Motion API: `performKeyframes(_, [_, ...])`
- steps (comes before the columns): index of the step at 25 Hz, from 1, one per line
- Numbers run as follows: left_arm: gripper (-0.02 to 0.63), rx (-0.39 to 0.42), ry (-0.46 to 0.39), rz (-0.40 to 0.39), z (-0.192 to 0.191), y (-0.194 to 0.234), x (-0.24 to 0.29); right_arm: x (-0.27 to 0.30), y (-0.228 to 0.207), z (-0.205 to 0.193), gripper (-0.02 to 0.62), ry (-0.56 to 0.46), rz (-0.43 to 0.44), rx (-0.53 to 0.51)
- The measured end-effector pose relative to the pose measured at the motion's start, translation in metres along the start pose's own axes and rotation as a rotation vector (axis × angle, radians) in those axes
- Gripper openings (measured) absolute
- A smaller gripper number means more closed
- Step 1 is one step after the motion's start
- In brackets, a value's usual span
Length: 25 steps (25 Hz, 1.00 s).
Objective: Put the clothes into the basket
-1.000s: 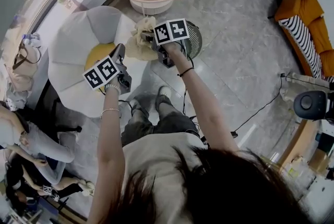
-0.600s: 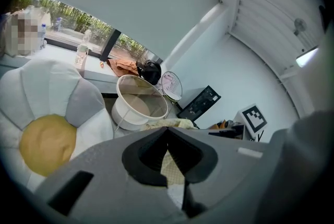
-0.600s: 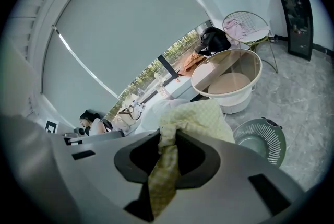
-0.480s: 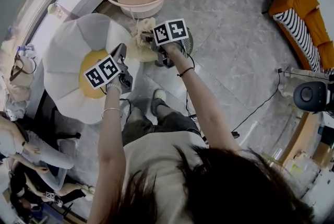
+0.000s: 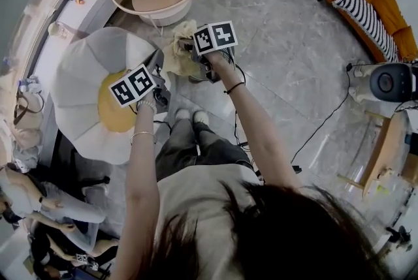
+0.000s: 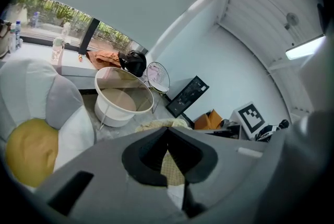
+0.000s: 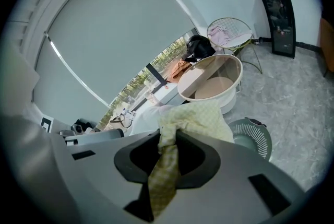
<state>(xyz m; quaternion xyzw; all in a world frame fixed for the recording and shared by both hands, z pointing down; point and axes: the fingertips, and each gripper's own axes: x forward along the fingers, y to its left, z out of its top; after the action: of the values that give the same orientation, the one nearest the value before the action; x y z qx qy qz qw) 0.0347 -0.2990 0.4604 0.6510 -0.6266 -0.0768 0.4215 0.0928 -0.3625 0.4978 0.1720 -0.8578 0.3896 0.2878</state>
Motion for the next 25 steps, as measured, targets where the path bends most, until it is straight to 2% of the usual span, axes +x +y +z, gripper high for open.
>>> performKeyframes(15, [0.011, 0.070, 0.198, -0.102, -0.001, -0.011, 0.059, -0.014, -0.053, 0.015, 0.071, -0.090, -0.119, 0.155])
performKeyframes(25, [0.011, 0.088, 0.281, -0.174, -0.006, -0.021, 0.094, -0.020, -0.088, 0.017, 0.072, -0.117, -0.191, 0.190])
